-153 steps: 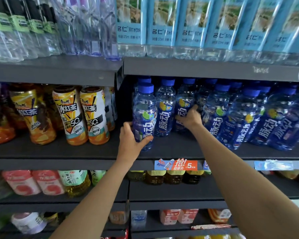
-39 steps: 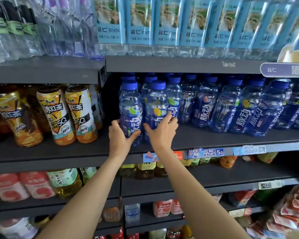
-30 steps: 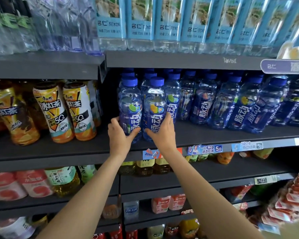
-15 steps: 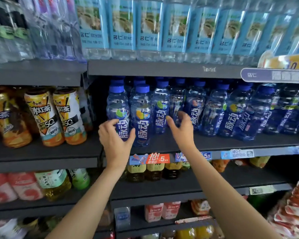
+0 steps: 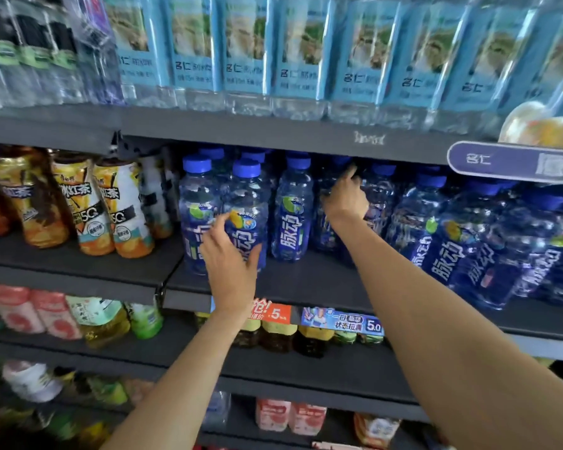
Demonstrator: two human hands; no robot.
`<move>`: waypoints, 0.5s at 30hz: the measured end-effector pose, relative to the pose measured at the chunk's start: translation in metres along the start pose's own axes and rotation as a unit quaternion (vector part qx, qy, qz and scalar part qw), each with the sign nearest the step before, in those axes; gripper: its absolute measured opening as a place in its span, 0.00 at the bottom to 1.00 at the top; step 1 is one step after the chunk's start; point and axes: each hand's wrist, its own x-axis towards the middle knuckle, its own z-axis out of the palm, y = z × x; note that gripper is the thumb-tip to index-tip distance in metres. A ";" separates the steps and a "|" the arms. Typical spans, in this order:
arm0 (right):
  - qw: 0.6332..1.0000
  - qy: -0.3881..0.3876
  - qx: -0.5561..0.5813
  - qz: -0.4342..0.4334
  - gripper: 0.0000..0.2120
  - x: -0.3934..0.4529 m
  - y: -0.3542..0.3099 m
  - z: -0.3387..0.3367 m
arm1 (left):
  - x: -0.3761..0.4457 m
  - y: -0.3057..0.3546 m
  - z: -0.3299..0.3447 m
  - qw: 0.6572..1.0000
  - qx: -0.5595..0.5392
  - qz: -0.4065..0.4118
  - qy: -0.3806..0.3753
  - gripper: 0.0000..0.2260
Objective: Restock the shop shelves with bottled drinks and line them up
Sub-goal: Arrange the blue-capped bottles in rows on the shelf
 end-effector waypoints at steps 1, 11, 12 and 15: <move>1.000 0.003 0.007 0.003 0.37 0.001 -0.001 0.002 | 0.001 -0.001 0.000 1.000 0.010 0.002 -0.003 0.27; 0.994 0.066 0.013 -0.087 0.36 -0.041 0.015 -0.003 | -0.001 -0.010 0.002 0.998 0.046 0.046 -0.001 0.27; 0.994 0.066 0.013 -0.088 0.37 -0.045 0.016 -0.006 | -0.001 -0.010 0.003 0.998 0.049 0.049 0.000 0.28; 0.994 0.054 0.012 -0.093 0.40 -0.053 0.018 -0.016 | 0.000 -0.012 0.002 0.997 0.051 0.055 -0.004 0.28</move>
